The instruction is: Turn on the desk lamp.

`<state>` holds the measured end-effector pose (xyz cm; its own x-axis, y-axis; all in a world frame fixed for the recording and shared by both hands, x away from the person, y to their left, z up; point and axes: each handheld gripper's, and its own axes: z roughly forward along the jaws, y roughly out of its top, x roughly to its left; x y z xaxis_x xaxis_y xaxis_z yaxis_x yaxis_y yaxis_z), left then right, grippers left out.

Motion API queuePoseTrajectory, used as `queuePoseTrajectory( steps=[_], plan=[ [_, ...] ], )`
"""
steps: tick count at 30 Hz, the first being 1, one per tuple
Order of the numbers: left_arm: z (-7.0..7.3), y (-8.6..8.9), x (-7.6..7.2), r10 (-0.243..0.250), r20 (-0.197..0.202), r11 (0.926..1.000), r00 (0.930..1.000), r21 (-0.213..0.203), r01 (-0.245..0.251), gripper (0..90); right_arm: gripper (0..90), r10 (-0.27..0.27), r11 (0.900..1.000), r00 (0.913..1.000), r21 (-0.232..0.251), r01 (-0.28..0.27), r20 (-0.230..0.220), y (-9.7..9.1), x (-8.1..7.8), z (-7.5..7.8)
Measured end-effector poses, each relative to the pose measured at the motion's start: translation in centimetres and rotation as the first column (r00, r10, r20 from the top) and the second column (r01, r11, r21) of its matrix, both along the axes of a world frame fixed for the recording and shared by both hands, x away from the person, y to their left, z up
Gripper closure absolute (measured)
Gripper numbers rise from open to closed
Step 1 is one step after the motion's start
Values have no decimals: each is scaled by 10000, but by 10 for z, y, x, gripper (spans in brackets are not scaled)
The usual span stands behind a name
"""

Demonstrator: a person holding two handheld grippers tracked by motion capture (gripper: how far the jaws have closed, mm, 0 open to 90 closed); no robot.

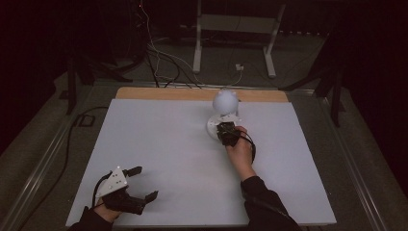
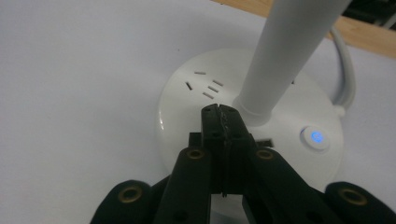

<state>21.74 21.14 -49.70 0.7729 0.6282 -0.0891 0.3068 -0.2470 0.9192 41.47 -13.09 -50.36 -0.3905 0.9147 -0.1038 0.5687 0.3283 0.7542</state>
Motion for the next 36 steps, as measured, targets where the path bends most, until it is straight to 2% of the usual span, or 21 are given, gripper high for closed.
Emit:
queuePoseTrajectory(
  steps=[1, 5, 6, 11, 16, 19, 20, 21, 23, 25, 26, 28, 31, 33, 34, 36],
  plan=[
    [0, 0, 0, -6, -13, 10000, 10000, 18, 6, 4, 900, -95, 9998, 9999, 153, 97, -85, -1, 1, 0],
    [1, 0, 0, -27, 28, 10000, 10000, 3, 27, 4, 900, -27, 9999, 10000, 146, 28, -32, -1, 0, 0],
    [0, 0, 0, -1, 17, 10000, 10000, -19, 1, 4, 900, -61, 9993, 9999, 358, 65, -103, -2, 1, 1],
    [1, 1, 0, 5, 28, 10000, 10000, -25, -5, 4, 900, 119, 9980, 9998, 625, -130, 184, -1, -5, 6],
    [1, 1, 0, -25, 52, 10000, 10000, 10, 25, 4, 697, 685, 9936, 9965, 871, -725, 478, -1, -12, 13],
    [0, 1, 0, 3, 9, 10000, 10000, -14, -3, 4, 555, 1112, 9837, 9931, 1378, -1153, 370, -4, -16, 15],
    [0, 1, 0, -11, 16, 10000, 10000, 14, 11, 4, 494, 1229, 9827, 9918, 1353, -1265, 344, -4, -17, 15],
    [1, 1, 0, -24, 34, 10000, 10000, 20, 24, 4, 441, 1278, 9830, 9917, 1309, -1284, 126, -5, -17, 15],
    [0, 0, 1, -7, 0, 10000, 10000, -11, 7, 4, 357, 1203, 9803, 9921, 1619, -1134, -340, -7, -16, 16],
    [0, 0, 1, -10, -8, 10000, 10000, 50, 10, 4, 258, 1129, 9785, 9924, 1789, -1027, -481, -10, -16, 17],
    [0, 0, 1, -23, -6, 10000, 10000, 43, 23, 4, 180, 1158, 9737, 9917, 2036, -1022, -564, -14, -17, 18],
    [0, 0, 1, -6, 9, 10000, 10000, -9, 6, 4, 165, 1310, 9707, 9892, 2113, -1144, -664, -17, -17, 20],
    [0, 1, 1, -30, -14, 10000, 10000, -5, 30, 4, 119, 1511, 9569, 9869, 2589, -1317, -562, -24, -21, 24],
    [-1, 0, 2, -37, -22, 10000, 10000, -2, 37, 4, 63, 1814, 9484, 9808, 2763, -1553, -711, -30, -23, 27],
    [-1, 0, 2, -33, -31, 10000, 10000, -11, 33, 4, 39, 2027, 9482, 9765, 2637, -1771, -729, -32, -24, 28],
    [-1, 0, 1, -30, -25, 10000, 10000, -7, 30, 4, 7, 2381, 9380, 9684, 2761, -2095, -740, -36, -26, 30]
  ],
)
